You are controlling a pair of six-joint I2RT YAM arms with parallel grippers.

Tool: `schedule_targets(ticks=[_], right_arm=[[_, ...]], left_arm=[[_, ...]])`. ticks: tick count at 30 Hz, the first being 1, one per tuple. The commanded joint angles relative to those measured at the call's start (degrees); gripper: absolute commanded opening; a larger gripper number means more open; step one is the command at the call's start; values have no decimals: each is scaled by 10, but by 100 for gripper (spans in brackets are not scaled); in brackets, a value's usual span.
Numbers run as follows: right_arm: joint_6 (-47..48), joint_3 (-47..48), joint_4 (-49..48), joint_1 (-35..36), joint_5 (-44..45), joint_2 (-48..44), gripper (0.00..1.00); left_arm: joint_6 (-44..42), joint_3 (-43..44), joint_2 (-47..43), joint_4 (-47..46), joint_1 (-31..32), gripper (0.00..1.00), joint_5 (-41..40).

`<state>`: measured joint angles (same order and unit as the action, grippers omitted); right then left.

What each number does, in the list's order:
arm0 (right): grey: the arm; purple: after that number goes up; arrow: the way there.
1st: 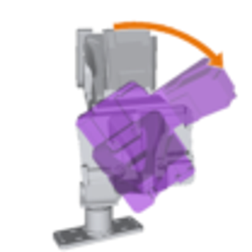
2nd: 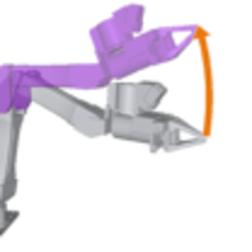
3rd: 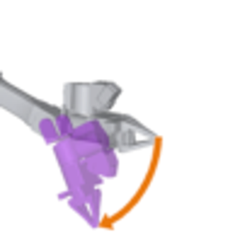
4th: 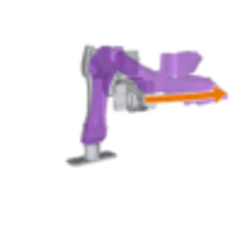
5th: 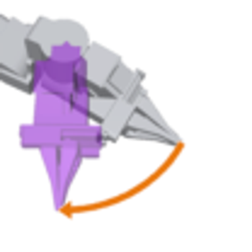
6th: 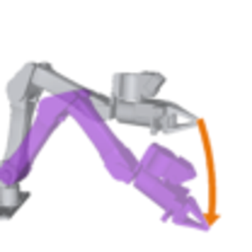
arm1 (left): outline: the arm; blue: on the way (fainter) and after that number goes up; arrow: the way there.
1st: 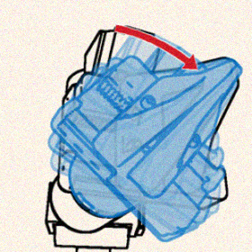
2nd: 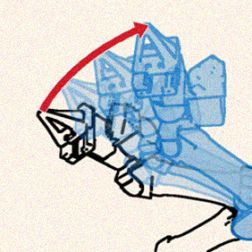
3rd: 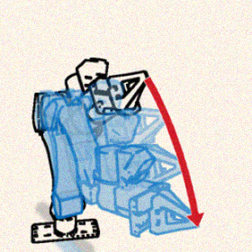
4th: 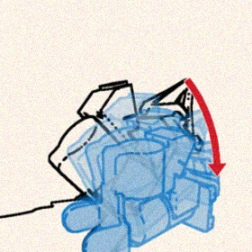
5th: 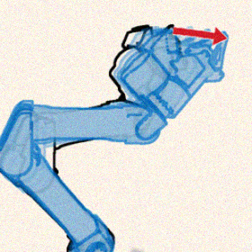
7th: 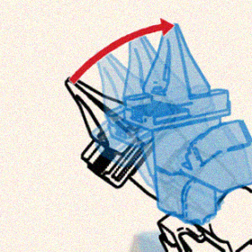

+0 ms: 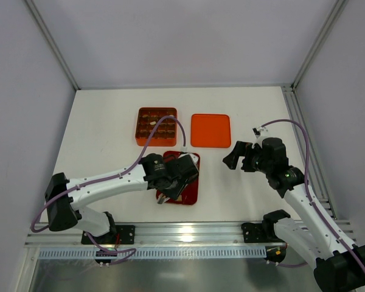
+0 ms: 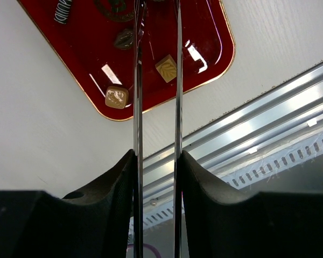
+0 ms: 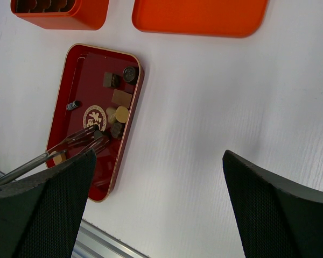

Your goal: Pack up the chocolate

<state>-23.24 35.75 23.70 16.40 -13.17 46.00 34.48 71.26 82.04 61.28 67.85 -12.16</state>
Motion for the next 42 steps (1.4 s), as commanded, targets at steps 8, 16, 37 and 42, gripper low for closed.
schedule_targets(ticks=[8,16,37,42], right_arm=[[0,2,-14,2,7,-7,100],[1,1,-11,2,9,-9,100],[-1,0,-11,1,7,-11,100],[-2,0,-13,2,5,-8,100]], left_arm=[[-2,6,11,-17,2,38,-5],[-4,12,14,-14,1,36,-2],[-2,34,-19,18,-11,32,-32],[-8,43,-32,26,-23,32,-37]])
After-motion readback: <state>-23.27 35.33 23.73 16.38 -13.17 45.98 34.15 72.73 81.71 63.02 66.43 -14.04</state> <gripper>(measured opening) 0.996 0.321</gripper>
